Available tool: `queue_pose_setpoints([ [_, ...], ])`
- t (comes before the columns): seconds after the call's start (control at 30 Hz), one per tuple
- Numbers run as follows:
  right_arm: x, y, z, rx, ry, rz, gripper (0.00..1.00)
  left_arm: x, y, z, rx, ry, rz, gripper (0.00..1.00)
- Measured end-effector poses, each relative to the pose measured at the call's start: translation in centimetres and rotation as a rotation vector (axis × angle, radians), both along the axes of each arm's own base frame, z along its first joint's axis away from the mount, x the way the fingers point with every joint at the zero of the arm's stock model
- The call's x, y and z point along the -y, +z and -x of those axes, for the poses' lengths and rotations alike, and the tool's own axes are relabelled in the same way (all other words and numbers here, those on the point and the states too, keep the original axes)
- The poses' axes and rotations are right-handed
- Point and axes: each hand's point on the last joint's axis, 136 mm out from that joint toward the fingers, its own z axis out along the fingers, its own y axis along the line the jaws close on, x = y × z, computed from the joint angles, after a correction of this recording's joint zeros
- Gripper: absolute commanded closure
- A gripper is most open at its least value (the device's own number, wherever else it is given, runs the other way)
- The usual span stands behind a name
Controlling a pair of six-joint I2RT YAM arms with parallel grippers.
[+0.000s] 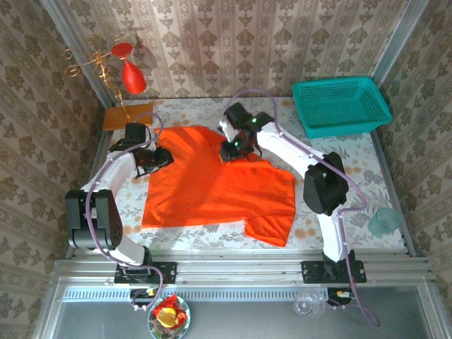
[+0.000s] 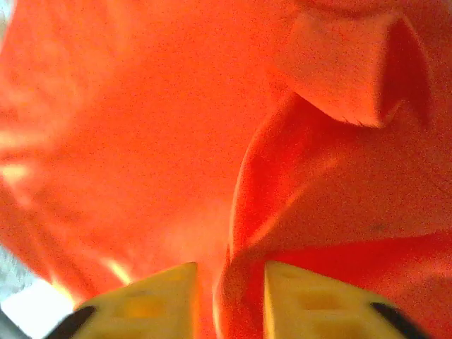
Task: Fold the inside-out t-shirt
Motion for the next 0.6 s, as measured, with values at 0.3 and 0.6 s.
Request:
queue_pose_setpoints([
  [0.3, 4.0, -1.0, -0.6, 0.001, -0.247, 0.025, 0.52, 0.7, -0.7, 1.4, 0.001, -0.022, 0.014, 0.69],
  [0.6, 5.3, -2.7, -3.6, -0.042, -0.430, -0.029, 0.52, 2.5, -0.6, 1.8, 0.022, -0.074, 0.026, 0.68],
])
